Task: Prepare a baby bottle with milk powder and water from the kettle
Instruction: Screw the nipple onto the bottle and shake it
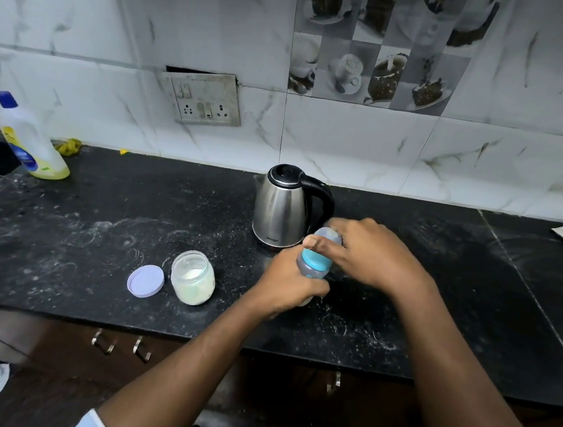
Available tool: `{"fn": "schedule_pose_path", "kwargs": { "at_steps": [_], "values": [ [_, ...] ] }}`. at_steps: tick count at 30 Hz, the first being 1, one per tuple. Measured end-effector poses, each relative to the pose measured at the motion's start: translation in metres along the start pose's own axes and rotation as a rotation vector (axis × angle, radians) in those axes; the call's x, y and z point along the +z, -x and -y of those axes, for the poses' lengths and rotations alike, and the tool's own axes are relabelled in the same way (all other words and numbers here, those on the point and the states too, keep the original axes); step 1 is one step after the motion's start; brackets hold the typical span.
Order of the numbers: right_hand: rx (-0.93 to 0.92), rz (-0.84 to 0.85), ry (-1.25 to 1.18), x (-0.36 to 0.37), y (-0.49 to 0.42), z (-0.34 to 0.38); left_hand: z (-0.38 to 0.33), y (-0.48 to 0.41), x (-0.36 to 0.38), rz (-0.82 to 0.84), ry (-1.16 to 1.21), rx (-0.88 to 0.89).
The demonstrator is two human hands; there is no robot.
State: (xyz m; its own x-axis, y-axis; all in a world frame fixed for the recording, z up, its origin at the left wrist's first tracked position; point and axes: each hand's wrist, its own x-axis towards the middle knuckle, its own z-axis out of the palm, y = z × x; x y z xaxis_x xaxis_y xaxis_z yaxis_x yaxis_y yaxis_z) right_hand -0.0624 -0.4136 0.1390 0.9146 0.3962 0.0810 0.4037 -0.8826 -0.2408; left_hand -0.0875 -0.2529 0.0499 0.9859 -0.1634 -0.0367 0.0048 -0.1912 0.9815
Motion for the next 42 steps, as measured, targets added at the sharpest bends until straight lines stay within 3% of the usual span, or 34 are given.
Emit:
{"fn": "schedule_pose_path", "kwargs": {
  "at_steps": [3, 5, 7, 10, 13, 16, 19, 22, 24, 26, 28, 30, 33, 36, 39, 42],
  "values": [
    [-0.177, 0.103, -0.220, -0.006, 0.000, -0.006, -0.006, 0.000, -0.006, 0.068, 0.004, 0.011],
    [-0.275, 0.037, -0.183, -0.006, -0.003, -0.003, -0.010, -0.003, -0.010, 0.105, -0.028, 0.018],
    [-0.254, -0.109, -0.066, -0.003, -0.003, 0.004, -0.015, -0.004, -0.008, 0.063, -0.021, 0.026],
    [-0.075, -0.316, 0.141, 0.004, -0.005, 0.016, -0.022, -0.005, 0.002, -0.105, -0.117, 0.048],
    [0.016, -0.224, 0.171, 0.001, -0.007, 0.015, -0.018, -0.002, 0.010, -0.078, -0.052, 0.007],
    [-0.171, -0.042, -0.043, -0.013, -0.006, 0.000, -0.020, -0.005, 0.001, 0.039, -0.013, -0.007],
    [-0.289, -0.212, -0.114, -0.013, -0.010, -0.006, -0.034, -0.016, -0.009, 0.116, -0.072, 0.003],
    [-0.056, -0.415, -0.010, 0.001, -0.020, 0.007, -0.037, -0.022, -0.003, -0.023, -0.077, 0.023],
    [0.075, -0.369, 0.050, 0.008, -0.026, 0.010, -0.030, -0.021, 0.002, -0.082, -0.053, 0.005],
    [0.055, -0.184, -0.113, 0.005, -0.026, 0.001, -0.022, -0.018, 0.001, -0.045, 0.007, -0.033],
    [-0.011, 0.002, -0.542, 0.001, -0.019, -0.009, -0.017, -0.017, -0.006, 0.046, 0.086, -0.068],
    [-0.059, 0.066, -0.876, 0.016, -0.011, -0.018, -0.015, -0.015, -0.012, 0.104, 0.150, -0.061],
    [-0.028, 0.049, -1.131, 0.056, 0.001, -0.015, -0.007, -0.014, -0.016, 0.095, 0.172, -0.074],
    [0.054, -0.078, -1.308, 0.090, 0.007, -0.010, 0.008, -0.008, -0.020, 0.143, 0.230, -0.096],
    [0.161, -0.219, -1.332, 0.108, 0.013, -0.011, 0.029, 0.004, -0.025, 0.138, 0.364, -0.133],
    [0.201, -0.199, -1.314, 0.120, 0.019, -0.013, 0.051, 0.019, -0.022, 0.066, 0.411, -0.117]
  ]
}}
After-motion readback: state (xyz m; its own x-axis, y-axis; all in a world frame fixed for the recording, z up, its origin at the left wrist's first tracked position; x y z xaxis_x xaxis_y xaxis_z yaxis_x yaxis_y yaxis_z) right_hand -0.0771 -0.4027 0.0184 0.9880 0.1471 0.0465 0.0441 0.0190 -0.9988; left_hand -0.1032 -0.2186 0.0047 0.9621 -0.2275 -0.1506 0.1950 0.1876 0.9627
